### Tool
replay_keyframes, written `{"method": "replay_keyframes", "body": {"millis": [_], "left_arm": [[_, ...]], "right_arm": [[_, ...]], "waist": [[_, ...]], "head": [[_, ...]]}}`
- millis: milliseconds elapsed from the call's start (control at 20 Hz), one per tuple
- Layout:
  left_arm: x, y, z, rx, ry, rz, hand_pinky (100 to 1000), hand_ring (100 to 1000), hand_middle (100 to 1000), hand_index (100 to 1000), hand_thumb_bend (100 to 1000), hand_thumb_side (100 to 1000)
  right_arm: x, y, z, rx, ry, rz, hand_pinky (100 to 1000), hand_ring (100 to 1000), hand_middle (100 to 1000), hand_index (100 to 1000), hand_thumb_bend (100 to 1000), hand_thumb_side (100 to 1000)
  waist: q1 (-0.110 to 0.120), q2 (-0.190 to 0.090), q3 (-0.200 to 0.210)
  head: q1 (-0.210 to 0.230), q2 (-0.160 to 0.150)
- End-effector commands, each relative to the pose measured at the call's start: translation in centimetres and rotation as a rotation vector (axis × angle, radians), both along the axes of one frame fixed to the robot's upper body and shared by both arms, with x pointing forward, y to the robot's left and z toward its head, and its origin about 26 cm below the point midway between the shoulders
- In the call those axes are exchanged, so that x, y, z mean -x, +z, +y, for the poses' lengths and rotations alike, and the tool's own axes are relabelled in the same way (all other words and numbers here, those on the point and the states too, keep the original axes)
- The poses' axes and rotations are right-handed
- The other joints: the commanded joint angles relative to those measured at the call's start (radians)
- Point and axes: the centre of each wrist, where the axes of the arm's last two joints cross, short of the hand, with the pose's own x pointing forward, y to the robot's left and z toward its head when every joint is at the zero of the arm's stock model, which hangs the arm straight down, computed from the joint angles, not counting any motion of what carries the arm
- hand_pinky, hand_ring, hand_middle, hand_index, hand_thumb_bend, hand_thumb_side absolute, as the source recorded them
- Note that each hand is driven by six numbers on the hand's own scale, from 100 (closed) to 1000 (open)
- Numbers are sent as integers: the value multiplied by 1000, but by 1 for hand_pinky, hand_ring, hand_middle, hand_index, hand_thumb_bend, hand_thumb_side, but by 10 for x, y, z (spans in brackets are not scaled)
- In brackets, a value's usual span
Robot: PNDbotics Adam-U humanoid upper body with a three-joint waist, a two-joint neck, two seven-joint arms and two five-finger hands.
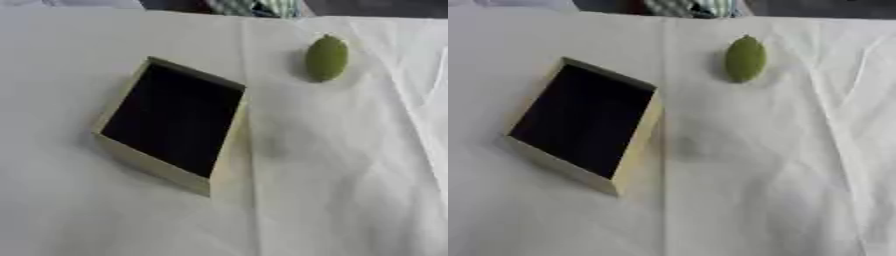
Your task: Pick up objects on the table and place them in the box.
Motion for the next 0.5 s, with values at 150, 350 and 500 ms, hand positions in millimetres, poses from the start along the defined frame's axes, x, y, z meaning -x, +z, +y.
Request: {"method": "replay_keyframes", "body": {"millis": [150,350,500], "left_arm": [[6,12,5,-51,21,-17,632,708,624,733,473,440],[6,11,5,-54,20,-8,632,709,625,732,464,440],[6,9,5,-52,18,0,632,710,625,732,470,442]], "right_arm": [[2,30,-13,164,-143,13,887,947,793,835,100,555],[-12,50,-16,280,-226,81,890,971,813,844,100,519],[-19,70,-23,342,-298,122,890,979,824,845,100,578]], "waist": [[-4,-28,-4],[-4,-31,-4],[-3,-33,-1]], "head": [[12,4],[8,9],[3,14]]}}
